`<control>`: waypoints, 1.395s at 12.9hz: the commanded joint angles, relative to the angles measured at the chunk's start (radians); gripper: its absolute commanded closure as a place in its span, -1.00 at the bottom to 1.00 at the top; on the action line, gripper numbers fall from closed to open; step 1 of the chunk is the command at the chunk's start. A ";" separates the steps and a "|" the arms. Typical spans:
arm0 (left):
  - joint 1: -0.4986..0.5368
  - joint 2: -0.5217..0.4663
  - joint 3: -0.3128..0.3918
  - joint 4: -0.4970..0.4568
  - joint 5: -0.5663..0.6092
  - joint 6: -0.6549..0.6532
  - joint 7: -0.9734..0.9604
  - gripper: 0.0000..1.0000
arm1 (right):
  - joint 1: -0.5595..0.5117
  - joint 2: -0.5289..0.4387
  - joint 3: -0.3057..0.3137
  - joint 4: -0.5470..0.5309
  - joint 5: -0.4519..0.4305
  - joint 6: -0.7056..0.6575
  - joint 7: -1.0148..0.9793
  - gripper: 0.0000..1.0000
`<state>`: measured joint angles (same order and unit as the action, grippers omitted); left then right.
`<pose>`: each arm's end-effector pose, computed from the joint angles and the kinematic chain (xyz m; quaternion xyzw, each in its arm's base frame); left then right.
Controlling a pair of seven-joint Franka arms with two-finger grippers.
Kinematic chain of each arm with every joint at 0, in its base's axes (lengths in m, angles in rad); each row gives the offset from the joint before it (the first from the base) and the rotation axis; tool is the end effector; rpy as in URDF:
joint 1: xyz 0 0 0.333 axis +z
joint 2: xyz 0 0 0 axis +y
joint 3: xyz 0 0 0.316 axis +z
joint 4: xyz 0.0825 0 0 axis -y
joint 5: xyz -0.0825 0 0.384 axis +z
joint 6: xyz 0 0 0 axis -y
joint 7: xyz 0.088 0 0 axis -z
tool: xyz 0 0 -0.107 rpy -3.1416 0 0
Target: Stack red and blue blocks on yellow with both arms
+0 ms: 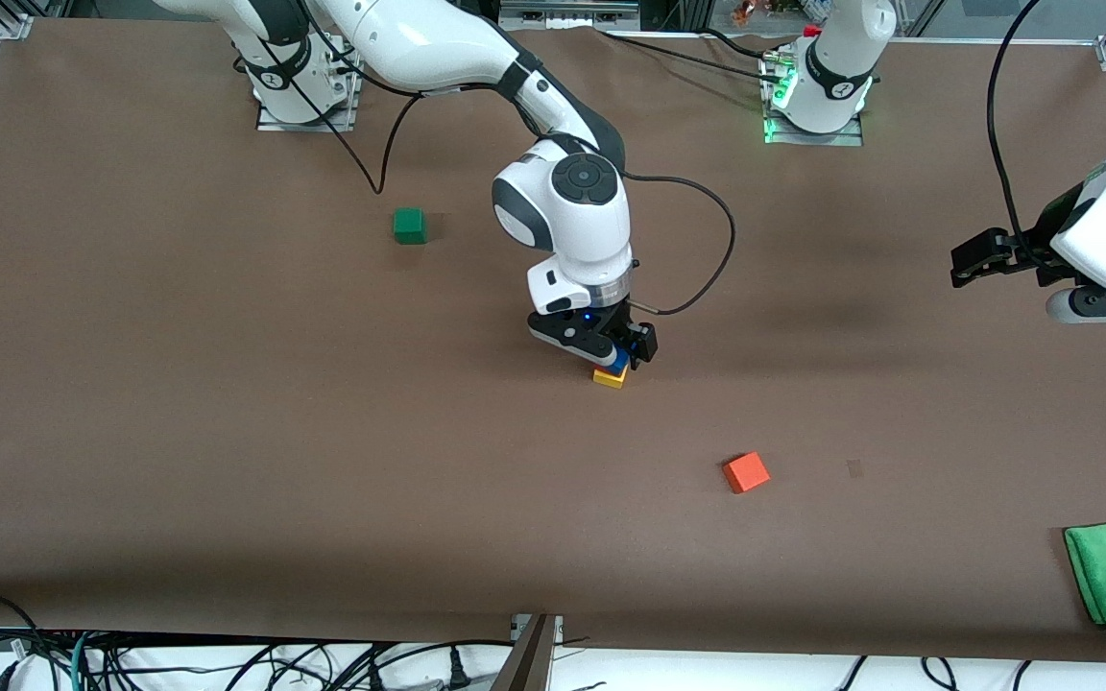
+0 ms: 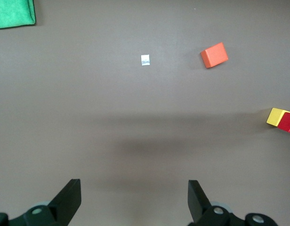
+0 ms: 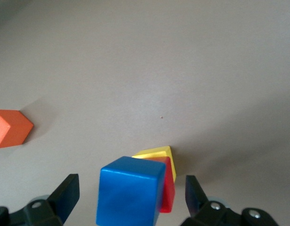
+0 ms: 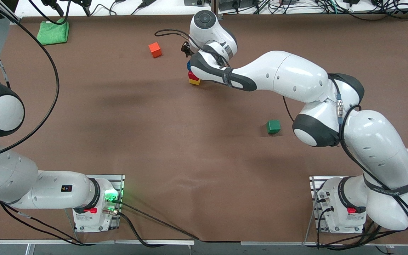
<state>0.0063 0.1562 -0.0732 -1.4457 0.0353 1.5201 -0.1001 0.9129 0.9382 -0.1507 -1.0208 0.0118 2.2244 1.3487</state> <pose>0.5950 -0.0325 0.5893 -0.9990 -0.0170 0.0395 0.0153 0.5480 0.5875 0.3086 -0.9567 0.2518 -0.1115 0.0938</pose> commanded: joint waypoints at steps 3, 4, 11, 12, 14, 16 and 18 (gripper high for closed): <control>0.011 -0.003 -0.007 0.008 -0.017 0.002 0.017 -1.00 | -0.067 -0.128 -0.006 0.013 -0.003 -0.193 -0.149 -0.99; 0.011 -0.003 -0.007 0.010 -0.017 0.002 0.017 -1.00 | -0.124 -0.160 0.003 0.010 0.023 -0.237 -0.217 -0.99; 0.003 -0.003 -0.007 0.011 -0.011 0.002 0.003 -1.00 | -0.376 -0.563 -0.023 -0.357 0.165 -0.401 -0.667 -0.99; 0.004 -0.003 -0.007 0.011 -0.012 0.002 0.005 -1.00 | -0.377 -0.646 -0.067 -0.448 0.165 -0.404 -0.765 -0.99; 0.006 -0.001 -0.007 0.011 -0.015 0.002 0.003 -1.00 | -0.378 -0.766 -0.160 -0.557 0.163 -0.461 -0.944 -0.99; 0.003 -0.001 -0.007 0.011 -0.014 0.002 0.000 -1.00 | -0.378 -0.824 -0.229 -0.597 0.151 -0.514 -1.058 -0.99; 0.003 -0.001 -0.007 0.011 -0.012 0.002 -0.001 -1.00 | -0.378 -0.874 -0.262 -0.636 0.140 -0.529 -1.129 -0.99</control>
<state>0.0065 0.1560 -0.0779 -1.4427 0.0352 1.5212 -0.1014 0.5227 0.1301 -0.3999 -1.5787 0.1591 1.6947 0.2754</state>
